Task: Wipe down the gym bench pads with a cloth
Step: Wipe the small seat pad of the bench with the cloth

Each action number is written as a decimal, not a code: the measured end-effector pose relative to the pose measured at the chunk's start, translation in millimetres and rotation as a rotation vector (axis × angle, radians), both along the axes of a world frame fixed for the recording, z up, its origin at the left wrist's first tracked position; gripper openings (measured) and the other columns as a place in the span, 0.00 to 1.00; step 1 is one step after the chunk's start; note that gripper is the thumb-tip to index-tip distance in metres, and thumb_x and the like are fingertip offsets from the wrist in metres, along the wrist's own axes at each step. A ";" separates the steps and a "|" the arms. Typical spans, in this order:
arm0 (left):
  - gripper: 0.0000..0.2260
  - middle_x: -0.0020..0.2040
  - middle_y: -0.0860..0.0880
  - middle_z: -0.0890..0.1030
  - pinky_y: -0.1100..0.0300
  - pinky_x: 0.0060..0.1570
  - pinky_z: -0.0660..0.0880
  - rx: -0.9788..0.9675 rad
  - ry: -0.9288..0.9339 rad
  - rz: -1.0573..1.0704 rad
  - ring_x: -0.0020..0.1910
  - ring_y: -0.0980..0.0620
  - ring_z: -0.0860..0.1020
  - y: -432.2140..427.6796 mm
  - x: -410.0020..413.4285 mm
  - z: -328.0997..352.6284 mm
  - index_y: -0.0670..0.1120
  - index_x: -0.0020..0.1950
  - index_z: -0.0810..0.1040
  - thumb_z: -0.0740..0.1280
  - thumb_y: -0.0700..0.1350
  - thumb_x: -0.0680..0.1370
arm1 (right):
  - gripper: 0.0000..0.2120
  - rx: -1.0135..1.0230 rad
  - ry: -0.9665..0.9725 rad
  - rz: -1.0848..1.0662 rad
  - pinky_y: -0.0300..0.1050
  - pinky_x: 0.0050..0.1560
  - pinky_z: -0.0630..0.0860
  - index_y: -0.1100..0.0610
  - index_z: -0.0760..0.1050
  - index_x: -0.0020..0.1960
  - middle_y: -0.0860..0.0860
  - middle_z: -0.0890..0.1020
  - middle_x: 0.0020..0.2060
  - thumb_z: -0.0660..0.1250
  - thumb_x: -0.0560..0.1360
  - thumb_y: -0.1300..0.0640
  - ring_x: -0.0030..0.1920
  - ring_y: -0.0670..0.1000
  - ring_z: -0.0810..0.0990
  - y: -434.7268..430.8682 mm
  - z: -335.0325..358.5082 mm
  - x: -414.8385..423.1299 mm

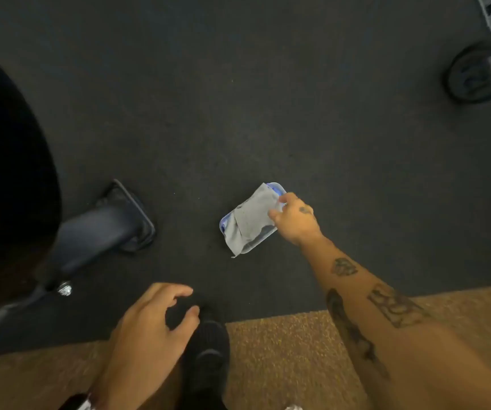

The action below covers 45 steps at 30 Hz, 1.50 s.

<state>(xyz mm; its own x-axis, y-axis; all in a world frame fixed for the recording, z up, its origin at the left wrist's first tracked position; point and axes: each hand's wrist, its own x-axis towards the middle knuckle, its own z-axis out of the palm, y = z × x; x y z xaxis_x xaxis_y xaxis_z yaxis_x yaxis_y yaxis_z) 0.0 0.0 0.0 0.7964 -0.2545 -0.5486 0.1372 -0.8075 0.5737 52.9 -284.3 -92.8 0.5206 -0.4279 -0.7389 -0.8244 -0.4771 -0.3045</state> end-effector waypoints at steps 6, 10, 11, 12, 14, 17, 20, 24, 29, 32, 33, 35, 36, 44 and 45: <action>0.11 0.43 0.65 0.79 0.72 0.42 0.71 -0.049 -0.056 0.003 0.43 0.67 0.77 11.6 -10.4 -19.8 0.62 0.43 0.79 0.65 0.61 0.63 | 0.24 -0.081 -0.009 -0.022 0.56 0.66 0.71 0.46 0.67 0.72 0.53 0.60 0.73 0.67 0.78 0.51 0.70 0.59 0.67 6.3 -44.6 23.5; 0.10 0.43 0.65 0.77 0.76 0.42 0.68 -0.055 -0.085 -0.012 0.42 0.66 0.76 15.8 -8.6 -14.6 0.61 0.42 0.78 0.65 0.59 0.63 | 0.12 -0.212 -0.021 0.044 0.58 0.68 0.64 0.49 0.75 0.61 0.52 0.62 0.72 0.65 0.78 0.50 0.70 0.57 0.64 16.4 -40.9 16.1; 0.11 0.44 0.65 0.77 0.76 0.42 0.68 -0.065 -0.083 -0.014 0.43 0.67 0.76 16.4 -8.6 -12.2 0.61 0.43 0.78 0.65 0.59 0.63 | 0.08 -0.214 -0.068 0.024 0.58 0.67 0.64 0.48 0.76 0.56 0.51 0.66 0.69 0.65 0.78 0.51 0.68 0.56 0.66 19.7 -35.5 12.0; 0.11 0.45 0.65 0.77 0.76 0.43 0.68 -0.075 -0.080 -0.023 0.43 0.67 0.76 16.3 -7.5 -8.1 0.62 0.44 0.77 0.65 0.59 0.63 | 0.01 -0.191 -0.117 -0.003 0.57 0.65 0.65 0.47 0.75 0.48 0.50 0.71 0.64 0.65 0.76 0.52 0.63 0.55 0.70 22.6 -28.2 7.7; 0.12 0.46 0.66 0.77 0.70 0.45 0.73 -0.082 -0.072 -0.053 0.45 0.66 0.76 14.4 -3.7 4.3 0.62 0.45 0.77 0.64 0.61 0.64 | 0.10 -0.111 -0.205 -0.052 0.51 0.55 0.69 0.50 0.66 0.38 0.47 0.75 0.44 0.65 0.74 0.54 0.46 0.52 0.73 28.3 -5.7 -0.7; 0.13 0.47 0.64 0.78 0.58 0.45 0.77 -0.096 -0.107 -0.063 0.47 0.64 0.76 3.9 9.5 38.3 0.60 0.45 0.79 0.62 0.61 0.65 | 0.11 0.022 -0.311 -0.089 0.43 0.36 0.70 0.51 0.64 0.39 0.47 0.73 0.34 0.66 0.73 0.58 0.35 0.49 0.69 33.0 43.7 -8.4; 0.12 0.47 0.61 0.79 0.55 0.47 0.76 -0.115 -0.177 -0.106 0.47 0.60 0.78 -2.1 19.3 82.7 0.57 0.47 0.79 0.63 0.59 0.68 | 0.10 0.058 -0.413 -0.118 0.41 0.34 0.74 0.48 0.70 0.49 0.48 0.82 0.40 0.67 0.74 0.61 0.39 0.49 0.78 38.3 108.7 -6.3; 0.16 0.54 0.61 0.77 0.60 0.58 0.69 -0.186 -0.162 -0.214 0.55 0.60 0.74 6.1 19.1 157.4 0.56 0.55 0.77 0.60 0.61 0.72 | 0.19 0.066 -0.506 -0.064 0.41 0.38 0.78 0.42 0.72 0.61 0.43 0.85 0.42 0.68 0.75 0.60 0.42 0.43 0.83 52.1 205.6 1.8; 0.13 0.56 0.61 0.75 0.64 0.58 0.69 -0.271 -0.241 -0.174 0.57 0.61 0.73 56.0 25.8 252.3 0.55 0.57 0.76 0.65 0.57 0.75 | 0.10 0.004 -0.629 0.096 0.45 0.38 0.80 0.44 0.80 0.52 0.42 0.84 0.44 0.69 0.75 0.58 0.45 0.45 0.83 80.8 316.5 13.8; 0.12 0.53 0.59 0.78 0.62 0.56 0.71 -0.254 -0.374 -0.113 0.55 0.61 0.75 100.9 36.8 286.1 0.53 0.56 0.78 0.66 0.55 0.75 | 0.09 0.020 -0.748 0.147 0.44 0.32 0.78 0.44 0.79 0.52 0.44 0.84 0.44 0.70 0.75 0.57 0.41 0.47 0.82 110.7 366.5 18.7; 0.11 0.52 0.59 0.78 0.61 0.55 0.73 -0.235 -0.414 -0.090 0.54 0.61 0.75 116.5 39.3 292.3 0.53 0.56 0.79 0.67 0.55 0.75 | 0.09 0.028 -0.793 0.168 0.44 0.32 0.77 0.44 0.79 0.53 0.45 0.84 0.45 0.70 0.76 0.57 0.42 0.47 0.82 121.4 379.5 20.0; 0.11 0.52 0.59 0.78 0.58 0.56 0.73 -0.185 -0.473 -0.042 0.54 0.59 0.76 147.3 41.4 298.9 0.54 0.55 0.79 0.67 0.55 0.75 | 0.09 0.037 -0.864 0.199 0.44 0.37 0.78 0.44 0.78 0.54 0.43 0.83 0.47 0.69 0.77 0.56 0.47 0.45 0.82 143.2 399.9 19.9; 0.12 0.53 0.58 0.79 0.57 0.57 0.73 -0.157 -0.497 -0.018 0.55 0.58 0.76 161.9 40.6 300.0 0.54 0.55 0.79 0.66 0.56 0.74 | 0.09 0.037 -0.900 0.205 0.45 0.40 0.79 0.44 0.77 0.55 0.42 0.83 0.48 0.68 0.77 0.56 0.49 0.44 0.81 154.3 407.5 18.8; 0.22 0.66 0.50 0.74 0.58 0.64 0.67 0.041 -0.404 0.323 0.66 0.49 0.72 252.7 2.7 280.8 0.48 0.67 0.74 0.68 0.51 0.75 | 0.12 0.165 -0.908 0.360 0.37 0.46 0.78 0.51 0.69 0.54 0.47 0.78 0.52 0.66 0.77 0.65 0.48 0.40 0.78 249.4 398.7 -15.8; 0.23 0.67 0.50 0.74 0.57 0.65 0.68 0.014 -0.363 0.375 0.66 0.49 0.72 257.9 -1.0 279.8 0.48 0.69 0.73 0.68 0.51 0.75 | 0.13 0.146 -0.861 0.468 0.44 0.52 0.78 0.52 0.69 0.56 0.48 0.76 0.53 0.67 0.76 0.65 0.52 0.45 0.78 256.8 387.9 -21.8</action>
<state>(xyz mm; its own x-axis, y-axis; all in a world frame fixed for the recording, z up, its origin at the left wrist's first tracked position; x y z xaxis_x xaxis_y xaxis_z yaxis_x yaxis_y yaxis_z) -1.0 257.9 279.8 0.9710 0.0904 -0.2214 0.2128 -0.7487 0.6278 31.1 -27.5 295.1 0.9980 0.0235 -0.0583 -0.0320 -0.6085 -0.7929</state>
